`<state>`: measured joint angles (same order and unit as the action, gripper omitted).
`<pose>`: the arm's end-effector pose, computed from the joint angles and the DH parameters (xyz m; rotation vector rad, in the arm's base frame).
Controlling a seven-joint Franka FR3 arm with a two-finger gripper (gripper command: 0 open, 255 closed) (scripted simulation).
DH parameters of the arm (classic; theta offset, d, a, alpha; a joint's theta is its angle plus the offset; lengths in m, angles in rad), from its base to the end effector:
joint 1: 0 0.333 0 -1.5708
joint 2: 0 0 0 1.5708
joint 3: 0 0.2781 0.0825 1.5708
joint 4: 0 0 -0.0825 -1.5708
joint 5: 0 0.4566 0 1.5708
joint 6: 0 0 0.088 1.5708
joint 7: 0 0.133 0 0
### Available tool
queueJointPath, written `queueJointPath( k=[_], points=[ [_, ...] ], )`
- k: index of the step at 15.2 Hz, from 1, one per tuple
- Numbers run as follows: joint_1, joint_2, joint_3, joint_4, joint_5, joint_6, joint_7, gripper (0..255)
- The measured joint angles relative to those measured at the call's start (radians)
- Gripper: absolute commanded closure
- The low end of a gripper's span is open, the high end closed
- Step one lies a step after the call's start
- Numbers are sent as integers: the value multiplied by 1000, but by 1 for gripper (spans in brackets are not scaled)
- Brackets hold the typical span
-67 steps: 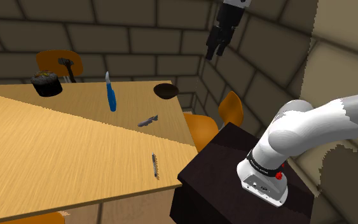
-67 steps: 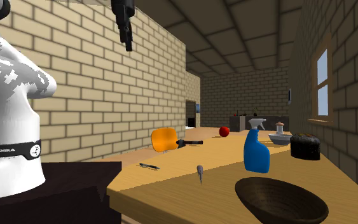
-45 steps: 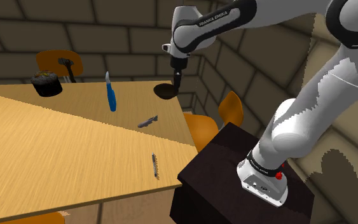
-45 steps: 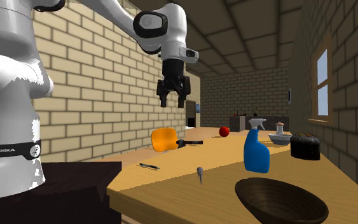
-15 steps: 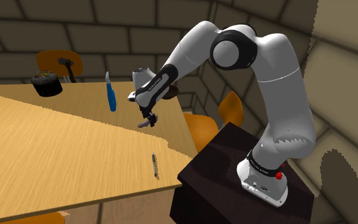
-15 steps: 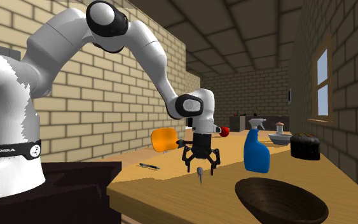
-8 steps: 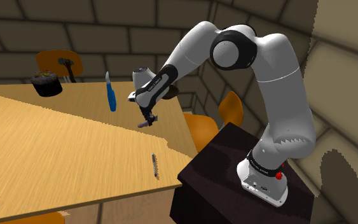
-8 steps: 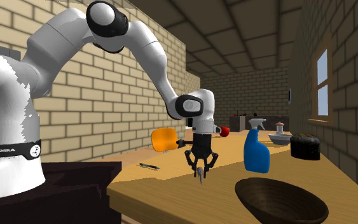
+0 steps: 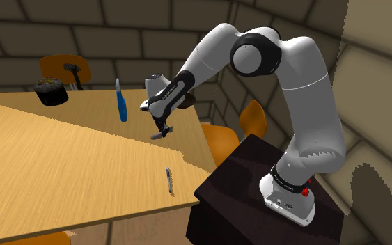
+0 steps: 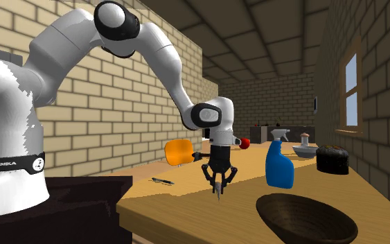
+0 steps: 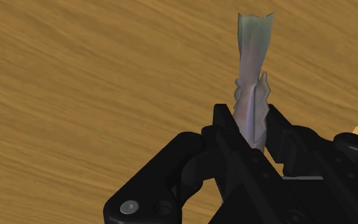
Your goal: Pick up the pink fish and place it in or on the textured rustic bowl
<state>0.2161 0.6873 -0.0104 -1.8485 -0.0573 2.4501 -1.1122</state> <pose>0.6311 0.1302 0.0272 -2.4341 -1.9798 0.1494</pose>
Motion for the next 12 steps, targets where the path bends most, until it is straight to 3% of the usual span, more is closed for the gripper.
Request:
queueJointPath(
  k=[12],
  points=[
    [-1,-118,2,-25,3,-94,-6,255]
  ],
)
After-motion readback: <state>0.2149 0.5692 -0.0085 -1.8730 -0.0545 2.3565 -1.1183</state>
